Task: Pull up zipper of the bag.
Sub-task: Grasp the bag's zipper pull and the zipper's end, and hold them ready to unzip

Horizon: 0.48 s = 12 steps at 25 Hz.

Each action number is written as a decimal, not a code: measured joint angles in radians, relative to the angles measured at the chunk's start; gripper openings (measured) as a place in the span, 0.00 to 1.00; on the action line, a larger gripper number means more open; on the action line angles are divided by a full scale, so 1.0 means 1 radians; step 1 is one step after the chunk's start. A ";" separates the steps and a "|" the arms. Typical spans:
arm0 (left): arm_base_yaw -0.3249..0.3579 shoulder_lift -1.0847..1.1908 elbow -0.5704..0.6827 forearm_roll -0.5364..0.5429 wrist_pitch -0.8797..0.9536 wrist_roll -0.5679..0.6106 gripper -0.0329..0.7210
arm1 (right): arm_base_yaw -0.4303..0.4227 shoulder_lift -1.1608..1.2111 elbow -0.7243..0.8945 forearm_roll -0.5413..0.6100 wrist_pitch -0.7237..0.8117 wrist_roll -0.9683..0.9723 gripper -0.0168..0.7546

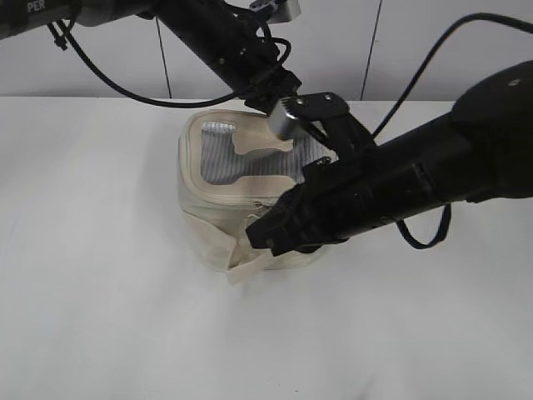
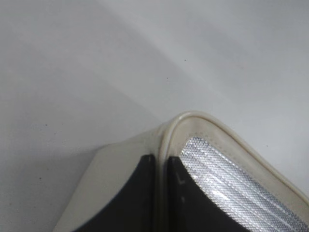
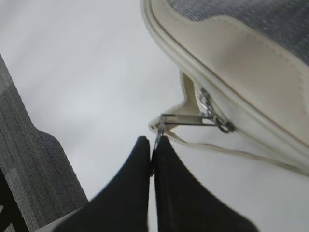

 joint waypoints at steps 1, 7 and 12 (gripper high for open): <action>0.000 0.000 0.000 0.000 0.000 0.000 0.09 | 0.018 0.017 -0.019 0.001 -0.004 0.000 0.03; 0.000 -0.001 0.000 0.001 0.000 -0.004 0.13 | 0.030 0.063 -0.063 -0.112 0.009 0.193 0.12; 0.006 -0.014 0.000 0.001 0.005 -0.028 0.32 | -0.056 0.005 -0.063 -0.400 0.106 0.471 0.51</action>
